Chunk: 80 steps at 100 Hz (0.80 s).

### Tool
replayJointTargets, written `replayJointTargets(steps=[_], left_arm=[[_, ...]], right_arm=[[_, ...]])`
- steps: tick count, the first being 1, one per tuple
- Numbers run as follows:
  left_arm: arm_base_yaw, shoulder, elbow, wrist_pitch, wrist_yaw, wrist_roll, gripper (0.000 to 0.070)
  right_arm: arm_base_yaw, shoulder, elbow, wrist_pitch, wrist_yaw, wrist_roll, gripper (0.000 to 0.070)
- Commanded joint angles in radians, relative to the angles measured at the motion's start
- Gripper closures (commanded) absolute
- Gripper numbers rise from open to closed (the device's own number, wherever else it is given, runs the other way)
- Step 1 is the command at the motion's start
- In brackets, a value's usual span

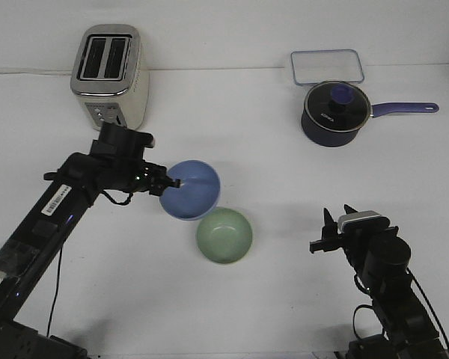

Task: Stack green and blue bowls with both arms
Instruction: 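Lift the blue bowl and carry it over the green bowl, then lower the blue bowl into the green bowl and open left gripper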

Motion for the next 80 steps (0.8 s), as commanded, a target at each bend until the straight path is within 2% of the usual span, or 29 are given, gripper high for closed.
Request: replayJointTargets(steps=[1, 8, 34, 64, 68, 80], left_arm=[[-0.040, 0.021, 0.014, 0.014, -0.026, 0.011, 0.0694], [-0.085, 0.035, 0.014, 0.014, -0.050, 0.011, 0.0694], [-0.188, 0.132, 0.014, -0.011, -0.049, 0.012, 0.0694], [-0.225, 0.163, 0.014, -0.009, -0.049, 0.023, 0.0678], [-0.225, 0.163, 0.014, -0.010, -0.049, 0.023, 0.0649], [-0.225, 0.163, 0.014, -0.009, -0.049, 0.023, 0.0448]], right_arm=[[0.000, 0.003, 0.002, 0.008, 0.003, 0.006, 0.0379], [0.000, 0.003, 0.002, 0.008, 0.003, 0.007, 0.0379], [0.000, 0.003, 0.002, 0.007, 0.003, 0.015, 0.0379], [0.000, 0.002, 0.002, 0.007, 0.003, 0.022, 0.0379], [0.000, 0.002, 0.002, 0.007, 0.003, 0.022, 0.0379], [0.000, 0.003, 0.002, 0.008, 0.003, 0.022, 0.0379]])
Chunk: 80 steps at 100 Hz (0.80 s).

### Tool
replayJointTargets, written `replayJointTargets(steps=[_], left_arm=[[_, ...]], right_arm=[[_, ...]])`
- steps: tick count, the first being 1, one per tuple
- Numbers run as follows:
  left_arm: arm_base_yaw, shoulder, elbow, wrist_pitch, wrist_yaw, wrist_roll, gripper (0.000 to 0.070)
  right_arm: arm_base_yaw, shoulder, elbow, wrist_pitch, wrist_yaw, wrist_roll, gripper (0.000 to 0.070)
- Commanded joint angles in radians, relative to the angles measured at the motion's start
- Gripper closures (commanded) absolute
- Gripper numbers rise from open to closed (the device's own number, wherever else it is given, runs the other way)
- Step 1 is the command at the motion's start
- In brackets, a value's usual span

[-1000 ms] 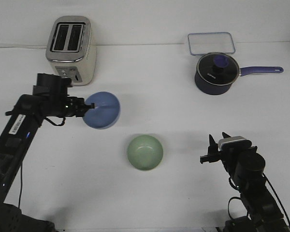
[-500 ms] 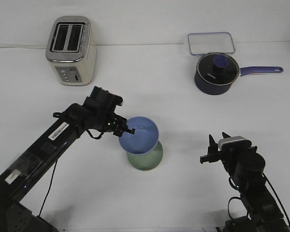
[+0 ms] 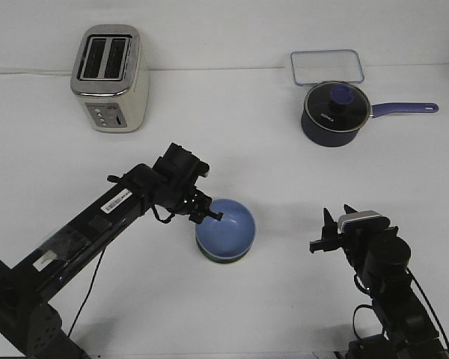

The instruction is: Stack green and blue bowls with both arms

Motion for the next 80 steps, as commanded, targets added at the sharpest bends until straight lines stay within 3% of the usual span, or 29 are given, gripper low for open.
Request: replayJointTargets(steps=[1, 8, 25, 36, 63, 80], left_arm=[[-0.006, 0.015, 0.014, 0.002, -0.002, 0.010, 0.0434], [-0.006, 0.015, 0.014, 0.003, -0.002, 0.013, 0.0386], [-0.004, 0.014, 0.014, 0.009, -0.002, 0.040, 0.0379], [0.018, -0.003, 0.014, 0.008, -0.002, 0.062, 0.0307], [0.156, -0.182, 0.014, 0.008, -0.080, 0.088, 0.0308], [0.277, -0.320, 0.008, 0.036, -0.081, 0.088, 0.0311]], right_arm=[[0.000, 0.003, 0.002, 0.008, 0.003, 0.011, 0.0379], [0.000, 0.002, 0.002, 0.008, 0.003, 0.011, 0.0379], [0.000, 0.002, 0.002, 0.008, 0.003, 0.012, 0.0379], [0.000, 0.002, 0.002, 0.008, 0.003, 0.014, 0.0379], [0.000, 0.002, 0.002, 0.015, 0.003, 0.014, 0.0379], [0.000, 0.002, 0.002, 0.019, 0.003, 0.014, 0.0379]])
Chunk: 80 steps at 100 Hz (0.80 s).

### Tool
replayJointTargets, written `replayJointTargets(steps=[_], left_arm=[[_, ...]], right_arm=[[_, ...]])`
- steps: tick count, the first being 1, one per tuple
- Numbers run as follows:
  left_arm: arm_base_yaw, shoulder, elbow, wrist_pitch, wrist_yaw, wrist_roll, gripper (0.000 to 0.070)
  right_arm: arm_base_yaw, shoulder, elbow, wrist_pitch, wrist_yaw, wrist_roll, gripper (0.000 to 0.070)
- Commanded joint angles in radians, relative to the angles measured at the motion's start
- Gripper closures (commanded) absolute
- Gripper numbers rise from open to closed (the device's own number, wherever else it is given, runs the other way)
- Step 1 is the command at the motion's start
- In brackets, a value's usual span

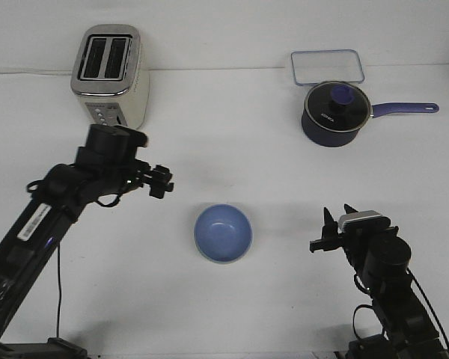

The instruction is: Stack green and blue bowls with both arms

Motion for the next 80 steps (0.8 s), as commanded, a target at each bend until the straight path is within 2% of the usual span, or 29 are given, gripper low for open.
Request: replayJointTargets(steps=[1, 20, 53, 65, 80], left_arm=[[0.029, -0.029, 0.008, 0.005, -0.004, 0.018, 0.0311], [0.128, -0.231, -0.155, 0.132, -0.004, 0.013, 0.0311], [0.195, -0.688, -0.721, 0.525, -0.045, -0.089, 0.0311], [0.195, -0.816, -0.875, 0.581, -0.047, -0.095, 0.0311], [0.195, -0.914, -0.975, 0.565, -0.072, -0.110, 0.0311]], right_arm=[[0.000, 0.002, 0.002, 0.013, 0.003, 0.006, 0.0379], [0.000, 0.002, 0.002, 0.012, 0.003, 0.007, 0.0379], [0.000, 0.002, 0.002, 0.008, 0.003, 0.006, 0.0379], [0.000, 0.002, 0.002, 0.008, 0.003, 0.006, 0.0379], [0.000, 0.002, 0.002, 0.009, 0.003, 0.006, 0.0379]])
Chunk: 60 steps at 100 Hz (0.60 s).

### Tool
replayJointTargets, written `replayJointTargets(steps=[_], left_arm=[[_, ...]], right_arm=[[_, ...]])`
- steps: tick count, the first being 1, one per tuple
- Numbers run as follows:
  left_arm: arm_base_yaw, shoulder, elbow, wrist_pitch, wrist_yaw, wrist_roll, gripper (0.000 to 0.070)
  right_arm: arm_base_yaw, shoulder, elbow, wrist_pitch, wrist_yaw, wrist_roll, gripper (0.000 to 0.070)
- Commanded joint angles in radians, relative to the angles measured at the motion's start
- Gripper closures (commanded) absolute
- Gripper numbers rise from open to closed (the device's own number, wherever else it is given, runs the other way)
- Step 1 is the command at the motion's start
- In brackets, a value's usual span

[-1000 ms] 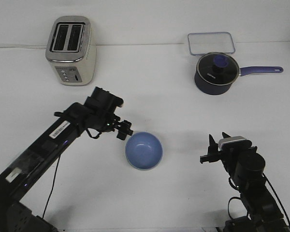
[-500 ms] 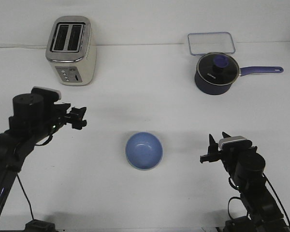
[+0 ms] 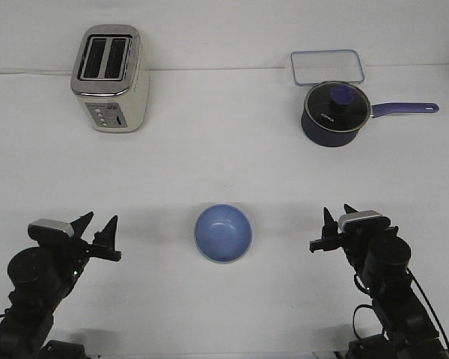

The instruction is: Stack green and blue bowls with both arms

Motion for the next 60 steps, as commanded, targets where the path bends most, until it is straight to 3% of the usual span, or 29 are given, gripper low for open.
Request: replayJointTargets(steps=[1, 26, 32, 36, 44, 48, 60], left_arm=[[0.001, -0.020, -0.007, 0.002, -0.016, -0.015, 0.0311], [0.001, -0.046, -0.010, -0.037, -0.023, -0.015, 0.0320], [0.001, -0.046, -0.010, -0.036, -0.023, -0.016, 0.0336], [0.001, -0.046, -0.010, -0.036, -0.022, -0.016, 0.0390], [0.001, -0.046, -0.010, -0.037, -0.022, -0.016, 0.0596], [0.001, -0.046, -0.010, -0.037, -0.022, -0.016, 0.0693], [0.001, -0.046, -0.010, -0.037, -0.022, -0.016, 0.0693]], right_arm=[[0.000, 0.002, 0.002, 0.010, 0.003, 0.006, 0.0379], [0.000, 0.002, 0.002, 0.013, 0.004, 0.006, 0.0384], [0.000, 0.002, 0.002, 0.014, 0.004, 0.006, 0.0440], [0.000, 0.002, 0.002, 0.014, 0.004, 0.006, 0.0516], [0.000, 0.002, 0.002, 0.013, 0.004, 0.006, 0.0684], [0.000, 0.002, 0.002, 0.014, 0.004, 0.006, 0.0700], [0.000, 0.002, 0.002, 0.017, 0.004, 0.006, 0.0700]])
